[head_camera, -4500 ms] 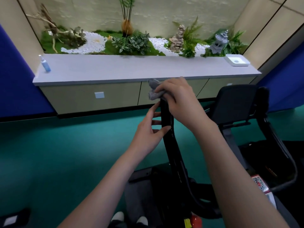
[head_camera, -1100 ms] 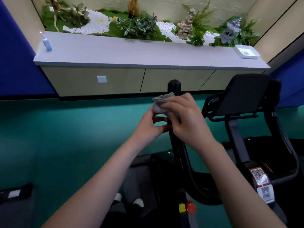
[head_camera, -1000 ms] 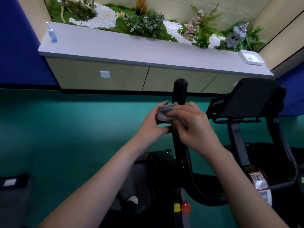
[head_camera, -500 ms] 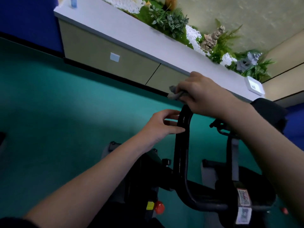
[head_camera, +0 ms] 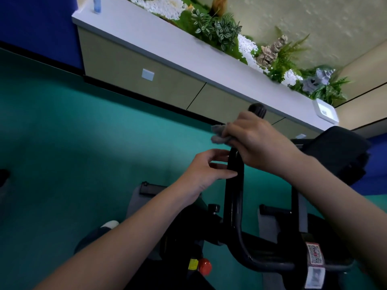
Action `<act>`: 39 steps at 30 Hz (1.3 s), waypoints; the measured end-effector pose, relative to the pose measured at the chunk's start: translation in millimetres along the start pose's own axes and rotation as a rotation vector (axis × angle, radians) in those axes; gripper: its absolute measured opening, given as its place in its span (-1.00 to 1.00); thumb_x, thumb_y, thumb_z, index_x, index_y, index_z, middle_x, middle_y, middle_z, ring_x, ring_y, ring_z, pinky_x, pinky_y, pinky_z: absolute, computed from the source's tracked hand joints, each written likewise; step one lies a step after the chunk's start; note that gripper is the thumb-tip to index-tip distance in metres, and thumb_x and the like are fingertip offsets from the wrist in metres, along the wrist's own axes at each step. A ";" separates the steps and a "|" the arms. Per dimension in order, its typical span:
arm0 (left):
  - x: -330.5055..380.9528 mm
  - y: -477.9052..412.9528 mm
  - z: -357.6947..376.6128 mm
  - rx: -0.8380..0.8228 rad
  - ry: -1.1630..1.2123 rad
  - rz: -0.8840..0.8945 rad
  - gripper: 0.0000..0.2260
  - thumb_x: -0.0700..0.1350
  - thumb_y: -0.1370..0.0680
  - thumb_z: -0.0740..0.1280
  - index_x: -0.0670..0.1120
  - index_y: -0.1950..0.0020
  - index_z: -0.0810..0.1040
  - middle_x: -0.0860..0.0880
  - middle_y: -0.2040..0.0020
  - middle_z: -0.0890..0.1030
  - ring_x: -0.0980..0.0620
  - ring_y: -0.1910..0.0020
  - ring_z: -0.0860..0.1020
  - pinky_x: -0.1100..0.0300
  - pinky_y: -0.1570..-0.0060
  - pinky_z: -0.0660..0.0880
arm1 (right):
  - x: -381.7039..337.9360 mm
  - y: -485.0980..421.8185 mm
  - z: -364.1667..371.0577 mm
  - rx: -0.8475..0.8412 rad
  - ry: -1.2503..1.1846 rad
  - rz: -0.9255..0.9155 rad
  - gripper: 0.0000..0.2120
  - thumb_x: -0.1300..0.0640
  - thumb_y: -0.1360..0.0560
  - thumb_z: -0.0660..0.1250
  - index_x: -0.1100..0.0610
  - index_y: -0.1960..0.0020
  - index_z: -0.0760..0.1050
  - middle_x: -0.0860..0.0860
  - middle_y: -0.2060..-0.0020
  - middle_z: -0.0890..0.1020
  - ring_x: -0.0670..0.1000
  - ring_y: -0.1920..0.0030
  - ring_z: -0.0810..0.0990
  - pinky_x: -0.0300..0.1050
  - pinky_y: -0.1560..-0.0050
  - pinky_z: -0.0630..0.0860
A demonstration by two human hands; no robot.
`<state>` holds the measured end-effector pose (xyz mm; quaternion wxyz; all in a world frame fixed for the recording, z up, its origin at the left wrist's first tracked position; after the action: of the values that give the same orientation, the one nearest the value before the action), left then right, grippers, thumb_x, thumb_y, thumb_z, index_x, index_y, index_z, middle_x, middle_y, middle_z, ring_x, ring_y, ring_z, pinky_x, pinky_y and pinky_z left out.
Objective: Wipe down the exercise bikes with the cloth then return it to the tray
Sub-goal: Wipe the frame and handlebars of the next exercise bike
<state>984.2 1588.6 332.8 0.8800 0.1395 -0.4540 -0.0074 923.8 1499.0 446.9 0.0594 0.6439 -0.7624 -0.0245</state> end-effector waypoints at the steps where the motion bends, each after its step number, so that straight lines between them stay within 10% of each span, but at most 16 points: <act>1: -0.2 0.7 -1.1 0.000 0.001 0.002 -0.63 -0.42 -0.39 0.41 -0.25 -0.17 0.52 -0.08 -0.01 0.61 0.06 0.13 0.61 0.30 0.03 0.51 | -4.5 6.0 4.7 -0.002 -0.019 -0.014 -0.87 0.43 -0.42 0.36 0.33 0.04 0.58 0.16 0.18 0.66 0.19 0.24 0.52 -0.10 0.17 0.39; 8: -5.3 9.7 -9.0 -0.030 0.021 -0.037 -0.65 -0.47 -0.40 0.37 -0.20 -0.13 0.52 -0.10 0.03 0.63 -0.01 0.07 0.61 0.24 0.03 0.56 | -20.8 35.8 29.7 0.330 -0.198 0.185 -0.90 0.43 -0.48 0.25 0.36 0.10 0.55 0.17 0.15 0.63 0.20 0.17 0.49 0.03 0.12 0.46; 16: 3.3 7.3 -7.9 -0.068 -0.087 -0.028 -0.58 -0.52 -0.41 0.31 -0.21 -0.21 0.46 -0.14 -0.03 0.56 0.00 0.11 0.59 0.19 0.03 0.55 | -44.7 68.6 52.0 0.738 -0.411 0.612 -0.83 0.40 -0.42 0.34 0.26 0.01 0.58 -0.05 0.08 0.58 0.06 0.06 0.53 -0.25 -0.01 0.44; 22: 11.8 6.8 -6.0 -0.035 -0.251 -0.014 -0.62 -0.42 -0.48 0.33 -0.14 -0.25 0.44 -0.10 -0.08 0.55 0.04 0.07 0.55 0.21 0.05 0.54 | -71.1 83.4 65.7 0.773 -0.450 0.784 -0.80 0.38 -0.44 0.36 0.21 -0.03 0.59 -0.12 0.07 0.55 0.03 0.02 0.56 -0.32 -0.04 0.44; 31: 71.3 -28.5 -1.3 -0.139 -1.537 0.998 -0.55 -0.16 -0.56 0.27 -0.18 -0.44 0.33 -0.13 -0.44 0.32 -0.12 -0.41 0.30 -0.01 -0.40 0.25 | -60.9 51.2 58.3 0.864 -0.574 1.135 -0.75 0.37 -0.48 0.34 0.25 -0.14 0.59 0.10 0.01 0.66 0.14 -0.05 0.60 -0.37 -0.05 0.32; 36: 76.7 -44.6 3.4 -0.351 -1.842 1.129 -0.68 -0.06 -0.60 0.21 -0.14 -0.31 0.50 -0.07 -0.43 0.38 -0.10 -0.48 0.24 -0.02 -0.40 0.24 | -66.9 77.0 70.0 0.767 -0.792 1.268 -0.76 0.25 -0.48 0.35 0.12 -0.13 0.63 -0.21 0.14 0.66 -0.36 0.05 0.56 -0.57 0.03 0.40; 39: 81.0 -50.7 1.8 -0.410 -1.890 1.148 -0.68 -0.01 -0.62 0.17 -0.13 -0.28 0.53 -0.08 -0.40 0.42 -0.11 -0.47 0.25 -0.03 -0.39 0.26 | -55.7 77.2 75.6 0.799 -0.905 1.367 -0.77 0.17 -0.50 0.33 0.04 -0.14 0.62 -0.18 0.11 0.68 -0.27 0.04 0.61 -0.29 -0.06 0.54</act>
<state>1036.1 1528.2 385.6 0.0622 -0.2991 -0.9261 0.2215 848.1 1564.0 377.4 -0.4712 -0.0465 -0.8803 0.0315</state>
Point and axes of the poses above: each hand's wrist, its own y-axis away from the middle knuckle, its own z-axis out of the palm, x = y × z, the point moved 1 cm from there along -y, towards the middle knuckle
